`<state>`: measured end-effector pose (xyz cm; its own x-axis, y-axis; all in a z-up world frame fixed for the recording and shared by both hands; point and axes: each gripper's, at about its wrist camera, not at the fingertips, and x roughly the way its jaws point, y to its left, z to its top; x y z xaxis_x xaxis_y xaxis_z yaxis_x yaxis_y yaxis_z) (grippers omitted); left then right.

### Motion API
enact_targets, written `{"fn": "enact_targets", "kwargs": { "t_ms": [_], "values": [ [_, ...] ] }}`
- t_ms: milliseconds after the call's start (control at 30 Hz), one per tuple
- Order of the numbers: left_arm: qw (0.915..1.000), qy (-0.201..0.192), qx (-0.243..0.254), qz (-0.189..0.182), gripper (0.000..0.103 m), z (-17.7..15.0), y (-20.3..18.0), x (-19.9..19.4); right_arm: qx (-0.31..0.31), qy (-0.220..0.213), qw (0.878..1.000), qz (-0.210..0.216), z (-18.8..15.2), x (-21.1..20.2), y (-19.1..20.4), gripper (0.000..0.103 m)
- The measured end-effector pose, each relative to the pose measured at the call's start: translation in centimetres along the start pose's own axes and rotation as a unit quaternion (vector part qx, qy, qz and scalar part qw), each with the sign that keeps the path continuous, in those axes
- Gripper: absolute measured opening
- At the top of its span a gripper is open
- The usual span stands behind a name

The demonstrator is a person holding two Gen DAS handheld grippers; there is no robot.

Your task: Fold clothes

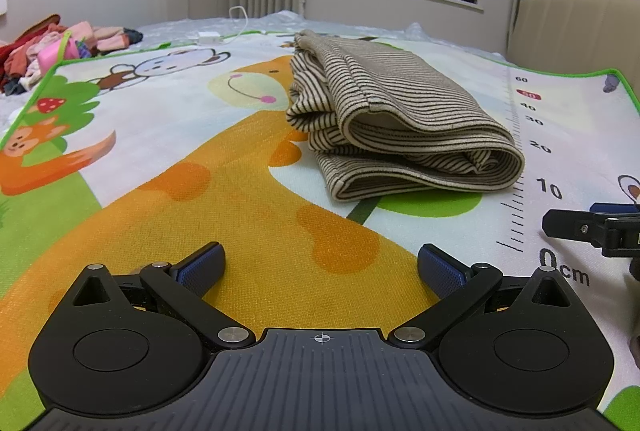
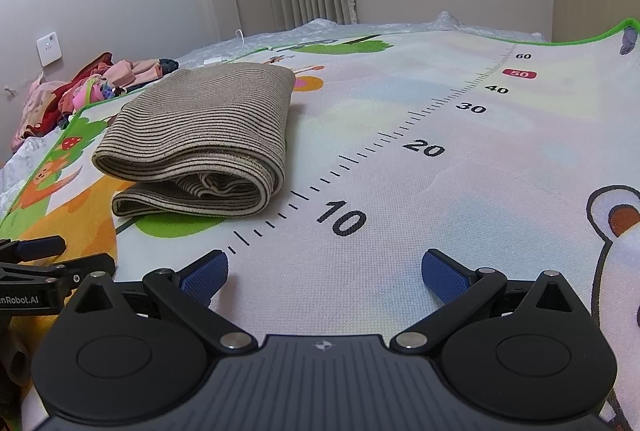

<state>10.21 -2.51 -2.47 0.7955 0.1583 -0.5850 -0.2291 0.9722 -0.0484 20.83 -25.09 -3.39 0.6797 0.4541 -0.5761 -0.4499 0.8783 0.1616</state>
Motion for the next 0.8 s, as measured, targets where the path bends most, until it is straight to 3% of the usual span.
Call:
{"fn": "enact_targets", "kwargs": {
  "t_ms": [800],
  "values": [
    [1.0000, -0.001, -0.002, -0.002, 0.103, -0.03, 0.05, -0.08, -0.006, 0.002, 1.000, -0.007, 0.00, 0.00, 0.27, 0.103]
  ]
}}
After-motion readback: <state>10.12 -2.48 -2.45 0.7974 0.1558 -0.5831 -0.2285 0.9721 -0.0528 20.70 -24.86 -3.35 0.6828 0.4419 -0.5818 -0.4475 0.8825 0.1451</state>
